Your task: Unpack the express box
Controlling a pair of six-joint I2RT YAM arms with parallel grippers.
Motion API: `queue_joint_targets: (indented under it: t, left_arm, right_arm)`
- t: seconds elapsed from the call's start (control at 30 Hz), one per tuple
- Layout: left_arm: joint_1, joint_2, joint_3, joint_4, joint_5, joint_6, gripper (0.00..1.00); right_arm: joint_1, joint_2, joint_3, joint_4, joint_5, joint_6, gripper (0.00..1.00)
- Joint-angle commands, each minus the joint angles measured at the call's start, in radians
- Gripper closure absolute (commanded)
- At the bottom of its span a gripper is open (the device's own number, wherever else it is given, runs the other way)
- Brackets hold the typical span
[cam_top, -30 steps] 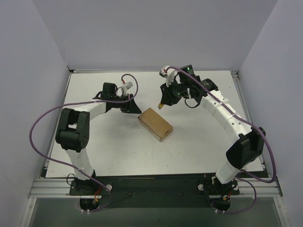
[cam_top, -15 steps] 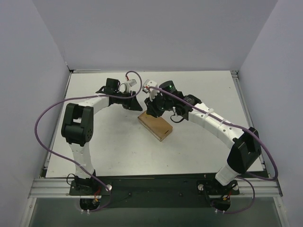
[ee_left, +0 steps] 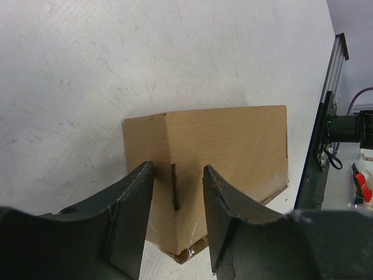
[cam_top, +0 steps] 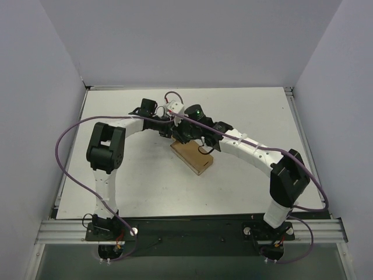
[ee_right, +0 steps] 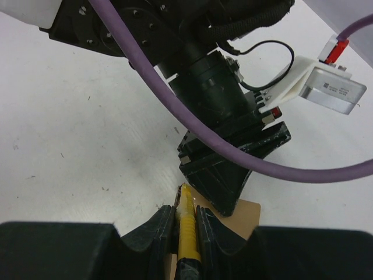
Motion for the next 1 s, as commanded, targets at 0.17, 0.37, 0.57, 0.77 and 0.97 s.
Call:
queue_joint_targets:
  t: [0.17,0.37,0.57,0.77,0.97]
  left_arm:
    - [-0.015,0.017,0.0,-0.019,0.002,-0.04,0.53]
    - [-0.049,0.01,-0.017,0.004,-0.048,-0.072,0.55]
    - [-0.112,0.007,-0.018,0.007,-0.061,-0.089,0.55]
    - [-0.159,0.016,-0.012,-0.022,-0.126,-0.095,0.56]
    - [-0.159,0.008,0.004,-0.025,-0.195,-0.141,0.59]
  right_arm:
    - [0.047,0.022,-0.026,0.11,0.1,0.018,1.0]
    - [0.06,0.015,-0.024,0.062,0.124,0.046,1.0]
    - [0.07,-0.027,-0.059,0.027,0.169,0.069,1.0]
    - [0.09,-0.073,-0.116,0.036,0.321,0.087,1.0]
    - [0.093,-0.142,-0.153,0.001,0.278,0.096,1.0]
